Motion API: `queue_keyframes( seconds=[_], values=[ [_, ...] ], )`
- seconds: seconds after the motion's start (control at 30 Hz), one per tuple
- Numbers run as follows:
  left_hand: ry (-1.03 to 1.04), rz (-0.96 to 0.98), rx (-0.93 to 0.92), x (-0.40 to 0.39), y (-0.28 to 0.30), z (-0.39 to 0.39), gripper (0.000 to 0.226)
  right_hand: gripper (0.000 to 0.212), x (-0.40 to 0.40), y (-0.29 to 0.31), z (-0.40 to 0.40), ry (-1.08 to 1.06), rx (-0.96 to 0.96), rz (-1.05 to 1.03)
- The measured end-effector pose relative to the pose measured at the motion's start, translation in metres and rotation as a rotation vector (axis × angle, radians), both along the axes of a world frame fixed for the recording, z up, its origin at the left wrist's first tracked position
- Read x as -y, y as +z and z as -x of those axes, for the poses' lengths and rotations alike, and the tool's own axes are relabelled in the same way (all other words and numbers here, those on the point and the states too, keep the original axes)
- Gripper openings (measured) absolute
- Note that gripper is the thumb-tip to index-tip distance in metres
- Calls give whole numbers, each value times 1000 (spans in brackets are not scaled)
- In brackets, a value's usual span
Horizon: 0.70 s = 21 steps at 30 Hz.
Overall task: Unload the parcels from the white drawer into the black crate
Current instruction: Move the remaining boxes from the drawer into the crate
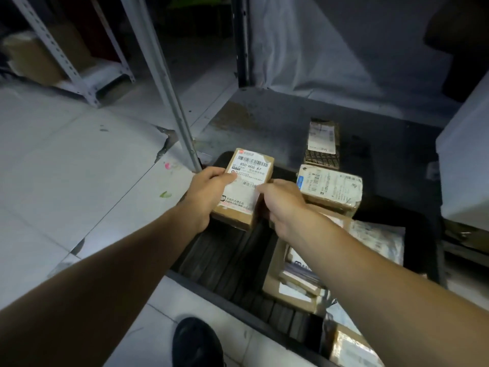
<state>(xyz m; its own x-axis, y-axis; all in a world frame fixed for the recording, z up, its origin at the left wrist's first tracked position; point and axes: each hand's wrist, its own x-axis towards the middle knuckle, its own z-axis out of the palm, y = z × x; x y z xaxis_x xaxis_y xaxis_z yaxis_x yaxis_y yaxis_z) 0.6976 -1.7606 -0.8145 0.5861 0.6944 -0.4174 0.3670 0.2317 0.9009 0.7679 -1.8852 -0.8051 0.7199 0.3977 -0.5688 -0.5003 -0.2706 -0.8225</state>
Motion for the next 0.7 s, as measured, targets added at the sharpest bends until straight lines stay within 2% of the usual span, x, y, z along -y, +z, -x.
queue_keyframes(
  seconds=[0.27, 0.4, 0.53, 0.7],
  values=[
    [-104, 44, -143, -25, -53, 24, 17, 42, -26, -49, 31, -3, -78, 103],
    [-227, 47, -188, -23, -76, 29, 38, 41, -25, -74, 43, -45, -93, 148],
    [-327, 46, -231, -13, -98, 28, 44, 31, -22, -101, 50, -106, -29, 243],
    [-415, 56, -296, -5, -124, 24, 53, 30, -15, -122, 61, -64, 32, 429]
  ],
)
